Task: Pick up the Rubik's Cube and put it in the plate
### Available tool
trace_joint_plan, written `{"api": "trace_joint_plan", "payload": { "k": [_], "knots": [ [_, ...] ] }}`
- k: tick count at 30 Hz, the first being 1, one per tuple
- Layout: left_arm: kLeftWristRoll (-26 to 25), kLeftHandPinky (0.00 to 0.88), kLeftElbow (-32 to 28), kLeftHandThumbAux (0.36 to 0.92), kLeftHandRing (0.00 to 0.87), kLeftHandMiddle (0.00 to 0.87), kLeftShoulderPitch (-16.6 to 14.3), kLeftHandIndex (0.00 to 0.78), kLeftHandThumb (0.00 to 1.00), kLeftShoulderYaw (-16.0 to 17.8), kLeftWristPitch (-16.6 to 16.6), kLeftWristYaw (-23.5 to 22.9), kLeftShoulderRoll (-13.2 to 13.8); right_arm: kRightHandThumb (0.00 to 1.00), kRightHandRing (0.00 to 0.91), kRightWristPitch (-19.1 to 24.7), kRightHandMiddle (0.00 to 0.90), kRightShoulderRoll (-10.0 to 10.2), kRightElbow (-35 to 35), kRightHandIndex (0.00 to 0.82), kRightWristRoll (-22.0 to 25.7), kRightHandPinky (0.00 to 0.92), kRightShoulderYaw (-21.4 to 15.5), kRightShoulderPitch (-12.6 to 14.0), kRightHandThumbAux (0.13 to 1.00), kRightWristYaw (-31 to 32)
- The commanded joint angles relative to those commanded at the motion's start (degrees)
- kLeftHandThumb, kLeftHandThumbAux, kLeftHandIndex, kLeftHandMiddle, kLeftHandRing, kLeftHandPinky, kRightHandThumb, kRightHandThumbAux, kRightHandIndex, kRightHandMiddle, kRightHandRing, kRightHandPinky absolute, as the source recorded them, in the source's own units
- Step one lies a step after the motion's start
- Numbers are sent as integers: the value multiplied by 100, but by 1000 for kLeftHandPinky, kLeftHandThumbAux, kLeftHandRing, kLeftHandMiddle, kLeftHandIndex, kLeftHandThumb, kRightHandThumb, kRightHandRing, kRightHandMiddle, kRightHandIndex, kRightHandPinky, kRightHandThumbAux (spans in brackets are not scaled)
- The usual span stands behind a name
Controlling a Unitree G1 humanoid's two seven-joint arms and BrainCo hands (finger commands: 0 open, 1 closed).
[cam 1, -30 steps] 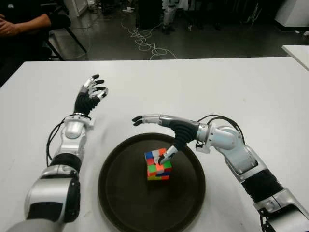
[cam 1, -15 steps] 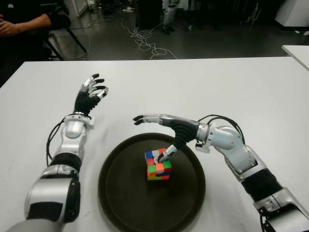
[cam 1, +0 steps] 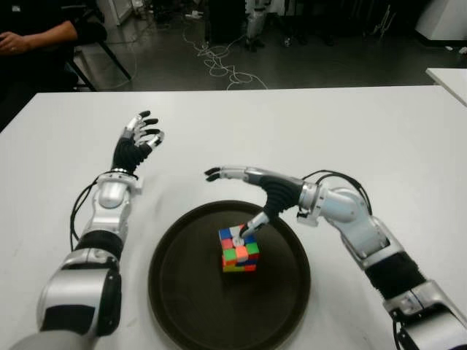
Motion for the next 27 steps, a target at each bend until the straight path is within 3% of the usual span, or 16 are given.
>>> {"api": "trace_joint_plan", "payload": {
  "k": [7,11,14,15,17,20,23,27],
  "knots": [
    [-43,274,11,679,223,208,-10,115,239,28,19,-47,0,0,0,-353,0,-286,571,0,-266,0,-377,-258,519,-470],
    [-72,277,-3,675,226,211,-1,117,237,42,7,-97,-5,0,0,-738,0,-306,2269,0,-1007,0,-801,-862,501,-2659],
    [-72,270,-21,674,223,208,6,117,224,37,15,-119,-1,22,9,-890,21,-244,3212,0,-1121,15,-856,-1136,505,-3496],
    [-69,267,-26,673,221,204,7,116,220,34,20,-124,1,42,29,-908,39,-156,3509,11,-1044,35,-938,-1242,508,-3760],
    [-67,269,-31,673,223,206,10,117,216,31,25,-131,4,77,127,-964,116,-50,3894,55,-969,174,-1021,-1387,516,-4102],
    [-68,271,-25,674,223,205,6,117,214,32,18,-140,7,117,206,-862,183,157,4389,98,-494,279,-1352,-1517,527,-4145],
    [-44,277,-11,686,224,206,2,119,220,21,3,-117,18,176,300,-11,267,661,4956,174,490,367,-2095,-1567,565,-3715],
    [-40,278,-11,699,226,209,5,122,226,18,4,-119,21,195,376,640,330,773,5326,237,966,434,-2548,-1764,610,-3421]
  ]
}}
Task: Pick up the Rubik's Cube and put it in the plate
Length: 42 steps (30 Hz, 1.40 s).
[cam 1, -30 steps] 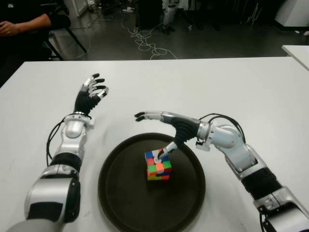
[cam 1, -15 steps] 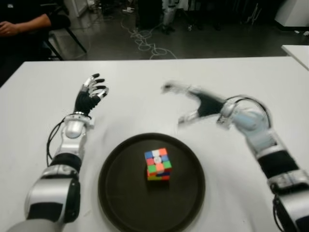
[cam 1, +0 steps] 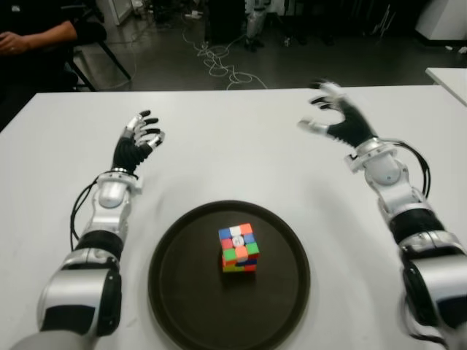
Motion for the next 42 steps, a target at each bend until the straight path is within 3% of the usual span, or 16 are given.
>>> {"api": "trace_joint_plan", "payload": {
  "k": [4,11,21,30,42],
  "knots": [
    [-20,279,2,693,229,212,-8,124,221,12,-20,-24,-10,172,423,559,363,189,137,266,51,478,-88,-242,641,-236],
    [-50,286,2,689,231,210,-13,125,213,44,-50,-70,-22,184,433,629,382,404,70,293,-215,482,90,-357,702,-532],
    [-36,263,-14,692,220,206,10,122,226,69,-17,-38,2,159,341,220,299,387,59,214,-531,395,289,-193,687,-479],
    [-6,277,-19,690,230,213,20,122,227,53,-86,-64,18,31,214,56,184,370,64,120,-674,262,363,-147,644,-489],
    [37,283,8,691,238,221,12,127,212,33,-105,-19,18,13,179,-68,148,345,81,95,-780,222,392,-116,631,-554]
  ]
}}
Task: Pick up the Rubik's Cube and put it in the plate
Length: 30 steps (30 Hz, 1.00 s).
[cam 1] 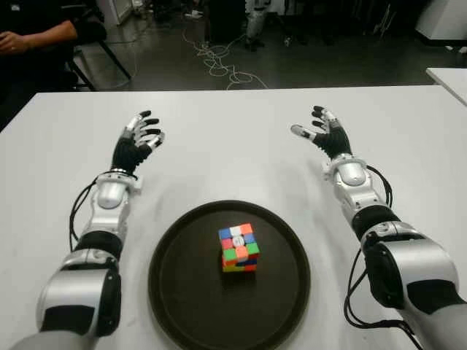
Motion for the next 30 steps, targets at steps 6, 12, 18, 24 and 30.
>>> {"api": "trace_joint_plan", "payload": {
  "k": [6,12,18,24,30],
  "knots": [
    [10,281,1,680,243,223,2,128,231,-3,-19,31,-13,29,195,-6,165,-9,7,109,-34,244,0,5,645,-46],
    [-1,277,0,682,235,218,-1,125,240,-1,-5,15,-25,29,204,0,167,-21,3,114,-94,257,8,6,653,-97],
    [14,277,-16,675,231,214,10,124,216,-17,0,26,-30,35,204,-26,159,-36,-5,108,-152,259,42,20,674,-159],
    [8,276,1,673,230,217,11,125,209,-17,27,40,-33,42,208,-92,170,-41,-17,116,-162,258,65,49,669,-194],
    [-20,278,1,676,229,217,23,127,217,-1,29,17,-39,34,213,-264,175,-44,-77,122,-153,259,87,115,665,-220]
  ]
}}
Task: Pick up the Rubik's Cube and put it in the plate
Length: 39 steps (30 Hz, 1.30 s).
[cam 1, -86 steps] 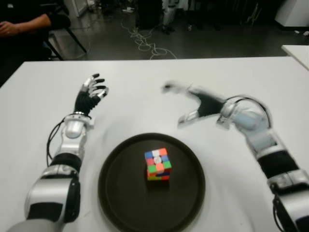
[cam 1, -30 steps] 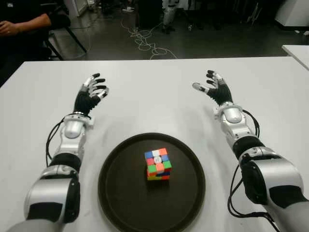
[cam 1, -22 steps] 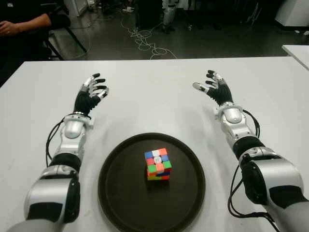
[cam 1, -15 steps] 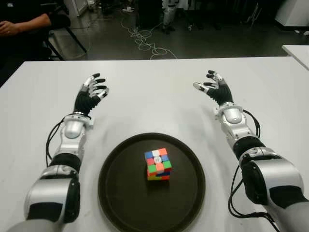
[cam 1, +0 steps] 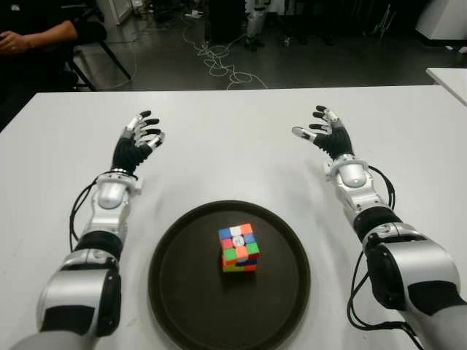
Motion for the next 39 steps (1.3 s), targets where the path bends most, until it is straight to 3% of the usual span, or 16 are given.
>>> {"api": "trace_joint_plan", "payload": {
  "k": [6,10,15,25,39],
  "knots": [
    [-21,278,-19,680,231,217,21,126,219,20,-4,3,1,24,209,-210,171,19,-100,116,54,257,-10,83,667,11],
    [-31,277,-25,673,231,218,46,121,214,40,-3,26,14,26,207,-577,169,112,-542,109,126,259,-21,322,665,-31],
    [-33,268,-45,671,228,215,58,121,205,55,-8,23,31,33,206,-687,177,146,-767,115,134,236,-16,340,661,-114],
    [-125,242,-170,672,209,194,-45,113,168,132,129,-17,11,81,228,-503,201,164,-813,120,133,275,-57,-180,667,-399],
    [-219,244,-348,695,206,189,-108,104,170,164,317,-33,-76,79,242,-122,214,341,-631,131,624,289,-475,-256,752,-384]
  ]
}}
